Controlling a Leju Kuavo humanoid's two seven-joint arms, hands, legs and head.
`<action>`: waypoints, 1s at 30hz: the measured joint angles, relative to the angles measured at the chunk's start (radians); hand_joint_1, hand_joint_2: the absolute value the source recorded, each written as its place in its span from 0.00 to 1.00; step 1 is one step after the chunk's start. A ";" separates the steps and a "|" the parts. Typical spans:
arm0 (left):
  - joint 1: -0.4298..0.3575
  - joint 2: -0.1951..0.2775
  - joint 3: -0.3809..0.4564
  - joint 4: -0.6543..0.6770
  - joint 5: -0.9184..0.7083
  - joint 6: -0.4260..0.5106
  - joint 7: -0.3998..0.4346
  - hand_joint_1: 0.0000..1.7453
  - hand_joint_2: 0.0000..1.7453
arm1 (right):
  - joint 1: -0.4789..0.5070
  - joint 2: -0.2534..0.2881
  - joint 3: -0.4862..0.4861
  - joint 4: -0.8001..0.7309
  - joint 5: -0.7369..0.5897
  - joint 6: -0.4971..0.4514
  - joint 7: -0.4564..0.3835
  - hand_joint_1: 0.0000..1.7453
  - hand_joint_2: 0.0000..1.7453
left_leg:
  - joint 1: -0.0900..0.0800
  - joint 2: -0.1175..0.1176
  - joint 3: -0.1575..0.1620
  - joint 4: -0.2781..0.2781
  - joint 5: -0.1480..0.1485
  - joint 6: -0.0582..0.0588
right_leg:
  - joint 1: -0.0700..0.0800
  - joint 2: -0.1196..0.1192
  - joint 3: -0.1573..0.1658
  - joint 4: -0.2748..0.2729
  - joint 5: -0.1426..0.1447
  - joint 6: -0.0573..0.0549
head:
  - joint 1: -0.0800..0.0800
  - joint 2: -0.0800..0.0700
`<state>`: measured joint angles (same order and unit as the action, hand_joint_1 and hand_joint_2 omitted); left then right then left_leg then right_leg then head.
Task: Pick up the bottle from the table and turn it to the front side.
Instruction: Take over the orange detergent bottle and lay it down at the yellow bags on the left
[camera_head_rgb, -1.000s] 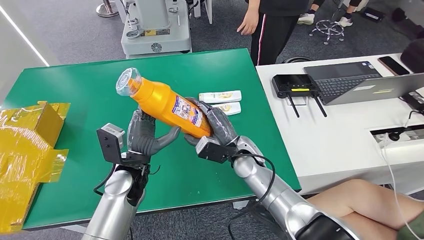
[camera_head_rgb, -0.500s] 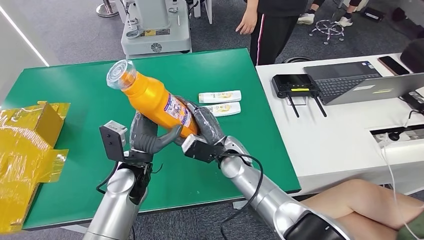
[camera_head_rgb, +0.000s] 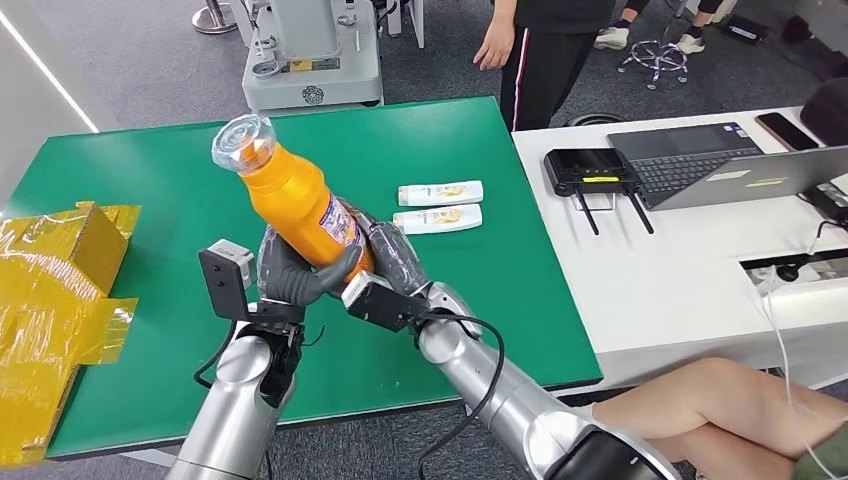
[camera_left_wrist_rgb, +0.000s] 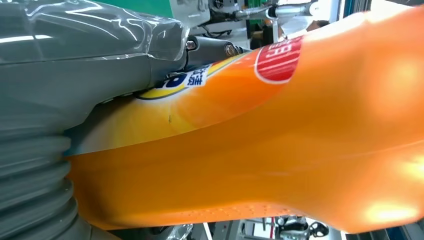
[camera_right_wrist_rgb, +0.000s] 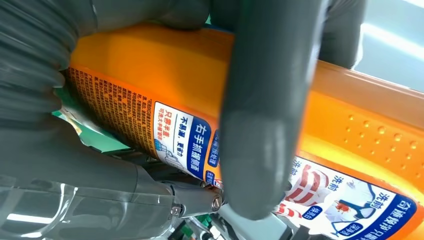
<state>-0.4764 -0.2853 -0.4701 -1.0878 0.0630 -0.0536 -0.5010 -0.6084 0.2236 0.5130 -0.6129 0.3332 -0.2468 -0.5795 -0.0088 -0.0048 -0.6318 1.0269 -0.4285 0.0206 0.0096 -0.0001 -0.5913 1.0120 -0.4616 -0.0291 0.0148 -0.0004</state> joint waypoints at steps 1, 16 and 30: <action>-0.001 0.000 0.003 0.004 -0.002 0.006 -0.001 0.00 1.00 | -0.001 0.005 -0.002 0.003 0.001 0.006 0.000 1.00 1.00 | 0.000 0.000 0.000 0.000 0.000 0.000 | 0.000 0.000 0.000 0.000 0.000 0.000 | 0.000 0.000; 0.036 0.005 0.059 0.020 -0.018 0.055 -0.013 0.00 1.00 | -0.025 0.036 -0.004 0.084 0.101 0.057 0.040 1.00 1.00 | 0.000 0.000 0.000 0.000 0.000 0.000 | 0.000 0.000 0.000 0.000 0.000 0.000 | 0.000 0.000; 0.039 0.012 0.083 0.022 -0.013 0.055 -0.014 0.00 1.00 | -0.017 -0.025 0.015 0.130 0.166 0.079 0.057 1.00 1.00 | 0.000 0.000 0.000 0.000 0.000 0.000 | 0.000 0.000 -0.001 0.000 0.000 0.000 | 0.000 0.000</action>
<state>-0.4371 -0.2734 -0.3872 -1.0654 0.0496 0.0016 -0.5148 -0.6253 0.1988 0.5275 -0.4825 0.4988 -0.1676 -0.5222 -0.0088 -0.0047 -0.6322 1.0271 -0.4286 0.0207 0.0095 0.0000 -0.5921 1.0115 -0.4616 -0.0291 0.0147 -0.0004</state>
